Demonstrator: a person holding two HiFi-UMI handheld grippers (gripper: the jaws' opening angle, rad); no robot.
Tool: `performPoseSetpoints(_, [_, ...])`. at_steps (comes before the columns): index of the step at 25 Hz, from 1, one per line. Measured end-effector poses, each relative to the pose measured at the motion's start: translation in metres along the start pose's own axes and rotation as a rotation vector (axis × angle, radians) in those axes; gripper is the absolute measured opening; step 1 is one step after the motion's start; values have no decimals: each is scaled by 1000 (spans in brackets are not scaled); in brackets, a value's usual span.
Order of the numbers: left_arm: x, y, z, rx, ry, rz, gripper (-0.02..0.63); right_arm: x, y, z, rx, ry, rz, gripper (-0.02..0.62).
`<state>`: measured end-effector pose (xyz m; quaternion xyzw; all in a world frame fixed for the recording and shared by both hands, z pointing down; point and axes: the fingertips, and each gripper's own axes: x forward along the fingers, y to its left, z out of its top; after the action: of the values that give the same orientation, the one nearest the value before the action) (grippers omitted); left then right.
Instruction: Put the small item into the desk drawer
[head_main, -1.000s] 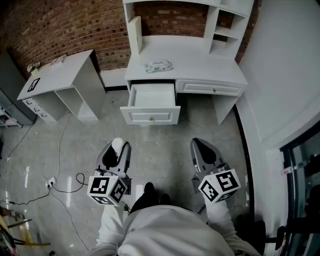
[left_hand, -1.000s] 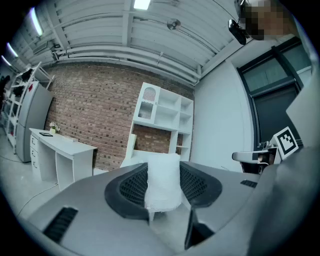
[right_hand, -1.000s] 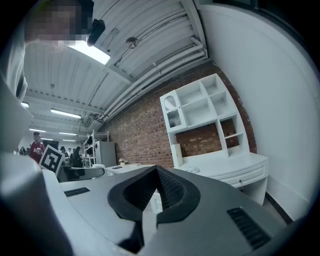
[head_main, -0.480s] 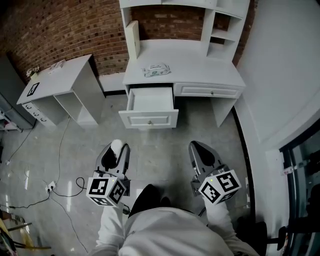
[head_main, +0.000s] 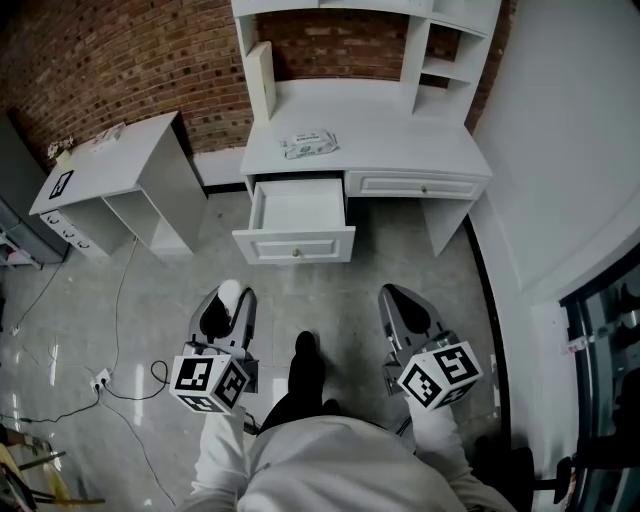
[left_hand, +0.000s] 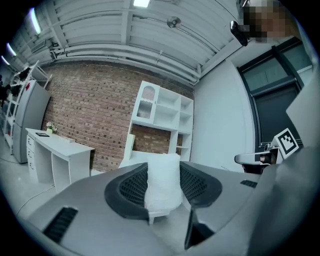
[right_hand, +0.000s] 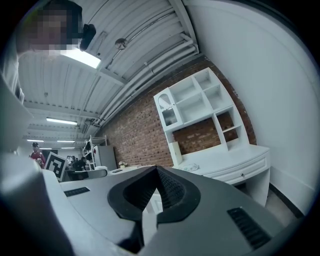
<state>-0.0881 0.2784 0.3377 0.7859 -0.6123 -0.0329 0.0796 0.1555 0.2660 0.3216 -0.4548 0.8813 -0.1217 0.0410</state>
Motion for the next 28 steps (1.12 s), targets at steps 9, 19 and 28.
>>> performPoseSetpoints(9, [56,22,-2,6,16,-17,192,51,-22,0,-4,30,-2,28])
performPoseSetpoints(19, [148,64,9,-10,12,-35,192,138,-59,7,-4,52,-16,28])
performPoseSetpoints(28, [231,101,16,-28,34,-54,192,220,-85,16,3,87,-18,28])
